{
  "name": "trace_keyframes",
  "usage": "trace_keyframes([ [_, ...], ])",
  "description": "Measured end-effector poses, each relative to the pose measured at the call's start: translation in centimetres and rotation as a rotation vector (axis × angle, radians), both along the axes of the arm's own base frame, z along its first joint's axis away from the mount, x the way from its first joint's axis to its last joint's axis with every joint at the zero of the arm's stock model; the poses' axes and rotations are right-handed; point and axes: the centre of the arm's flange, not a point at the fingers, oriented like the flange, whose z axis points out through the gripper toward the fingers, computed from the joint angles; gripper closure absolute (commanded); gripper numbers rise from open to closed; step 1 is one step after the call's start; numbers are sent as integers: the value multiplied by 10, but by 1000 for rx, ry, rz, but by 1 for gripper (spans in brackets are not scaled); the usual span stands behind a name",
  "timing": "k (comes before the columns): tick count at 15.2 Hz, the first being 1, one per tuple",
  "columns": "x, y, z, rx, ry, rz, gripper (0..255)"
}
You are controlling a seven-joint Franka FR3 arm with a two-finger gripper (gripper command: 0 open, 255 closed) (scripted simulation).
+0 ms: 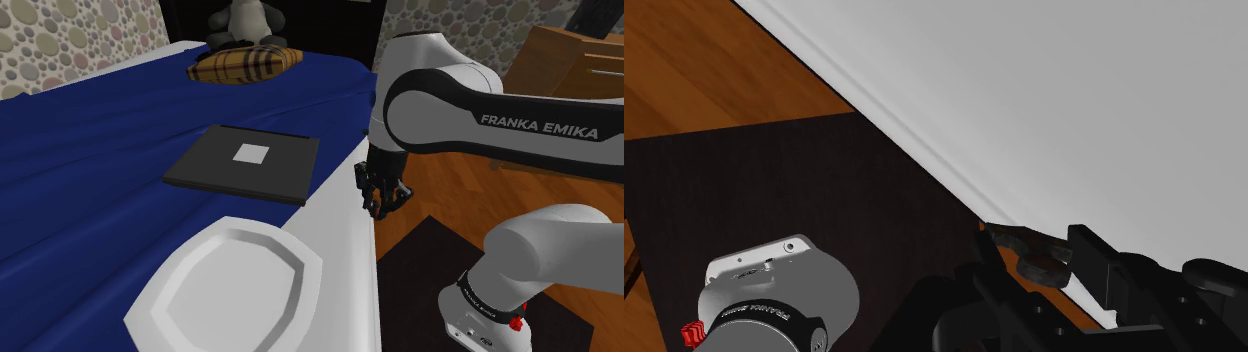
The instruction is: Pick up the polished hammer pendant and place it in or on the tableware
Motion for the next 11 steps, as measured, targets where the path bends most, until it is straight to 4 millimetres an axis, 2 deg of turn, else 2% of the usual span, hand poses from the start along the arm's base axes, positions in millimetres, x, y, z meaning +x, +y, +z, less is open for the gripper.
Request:
trace_keyframes([
  [3, 0, 0, 7, 0, 0, 0, 255],
  [11, 1, 0, 48, 0, 0, 0, 255],
])
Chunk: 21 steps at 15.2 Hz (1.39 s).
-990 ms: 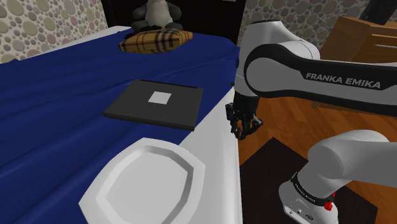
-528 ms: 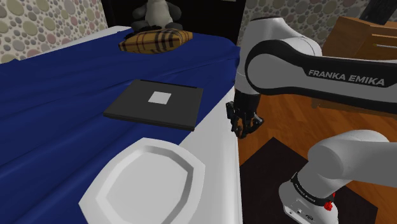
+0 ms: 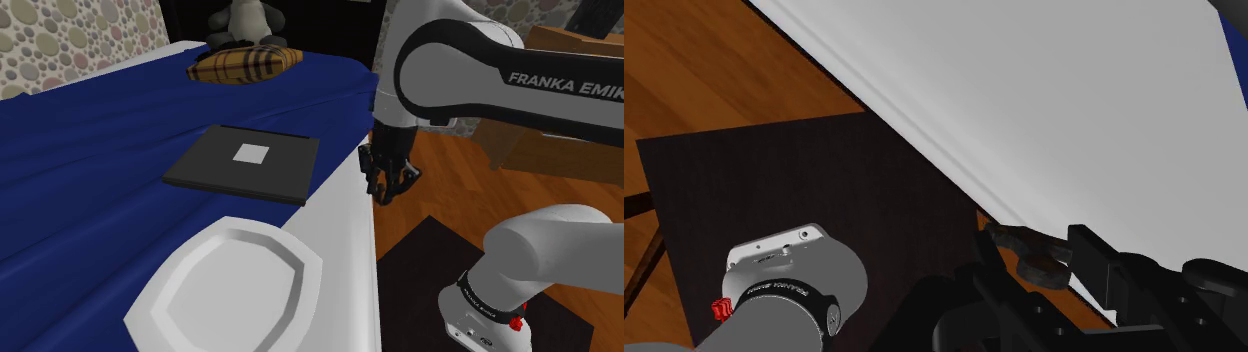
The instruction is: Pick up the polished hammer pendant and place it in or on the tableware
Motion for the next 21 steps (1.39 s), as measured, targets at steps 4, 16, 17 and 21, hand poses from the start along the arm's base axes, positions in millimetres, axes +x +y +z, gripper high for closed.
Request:
trace_keyframes([
  [4, 0, -1, 20, 0, 0, 0, 255],
  [16, 10, 105, 44, -1, 0, 1, 255],
  [17, 9, 120, 44, -1, 0, 1, 255],
  [21, 15, 170, 44, -2, 0, 0, 255],
])
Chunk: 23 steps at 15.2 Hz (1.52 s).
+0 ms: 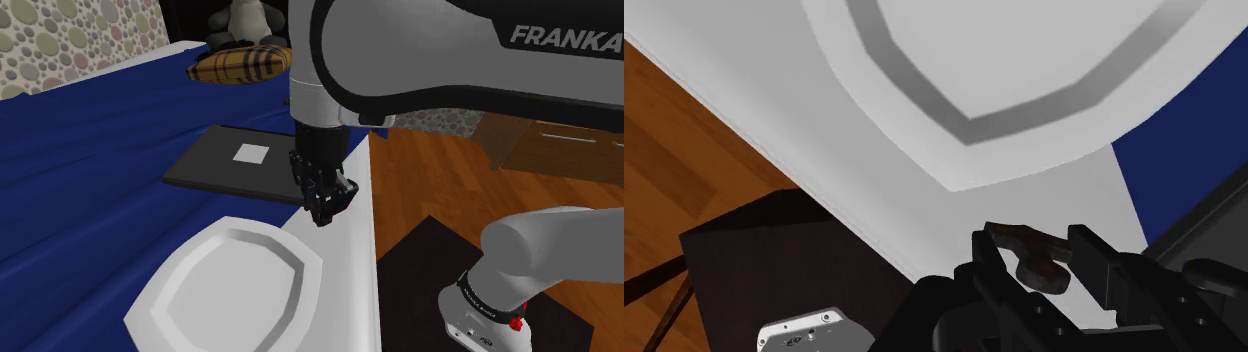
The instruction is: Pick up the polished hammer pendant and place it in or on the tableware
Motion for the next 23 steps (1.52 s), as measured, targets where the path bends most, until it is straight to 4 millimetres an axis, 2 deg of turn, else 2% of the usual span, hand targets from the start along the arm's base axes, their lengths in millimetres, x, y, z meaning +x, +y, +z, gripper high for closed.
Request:
trace_keyframes([
  [5, 6, 69, 0, 0, 1, 0, 255],
  [11, 10, 142, -1, -1, -1, 0, 255],
  [14, 13, 152, -11, 1, 0, 0, 255],
  [23, 14, 154, -59, 2, 1, 0, 255],
])
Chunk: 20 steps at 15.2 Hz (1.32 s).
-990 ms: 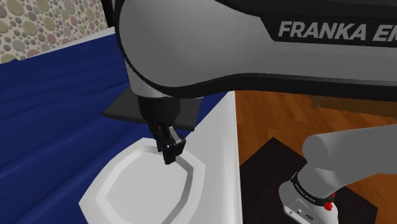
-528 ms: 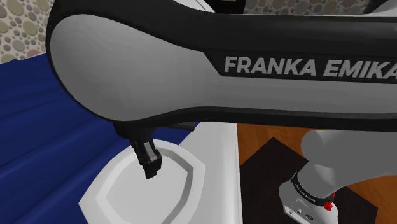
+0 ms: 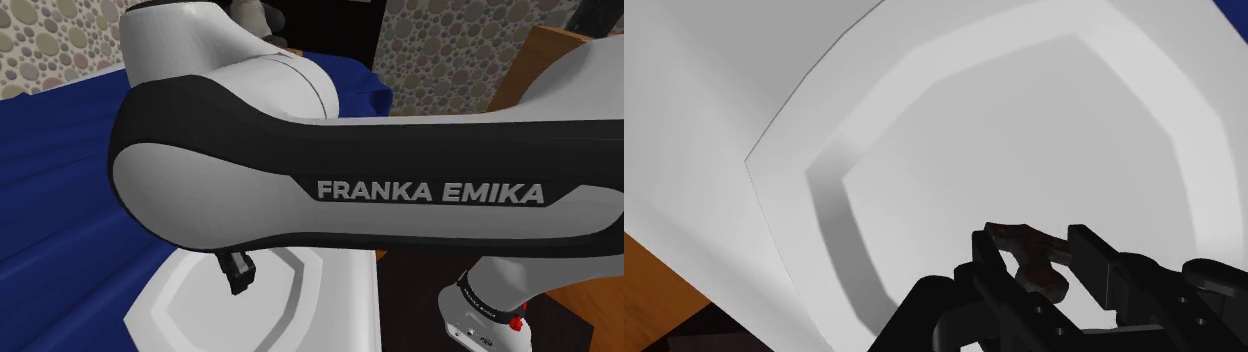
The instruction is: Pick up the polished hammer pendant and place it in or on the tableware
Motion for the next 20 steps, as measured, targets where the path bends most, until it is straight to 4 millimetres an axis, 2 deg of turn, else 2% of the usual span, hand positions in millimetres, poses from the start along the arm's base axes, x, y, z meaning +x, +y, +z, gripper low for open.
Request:
trace_keyframes([
  [3, 0, 0, -11, 0, 0, 0, 255],
  [8, -1, 0, -12, 0, 0, 0, 255],
  [9, -1, 0, -12, 0, 0, 0, 0],
  [15, -1, 0, -12, 0, 0, 0, 0],
  [20, 5, -2, 31, 1, 0, 0, 0],
])
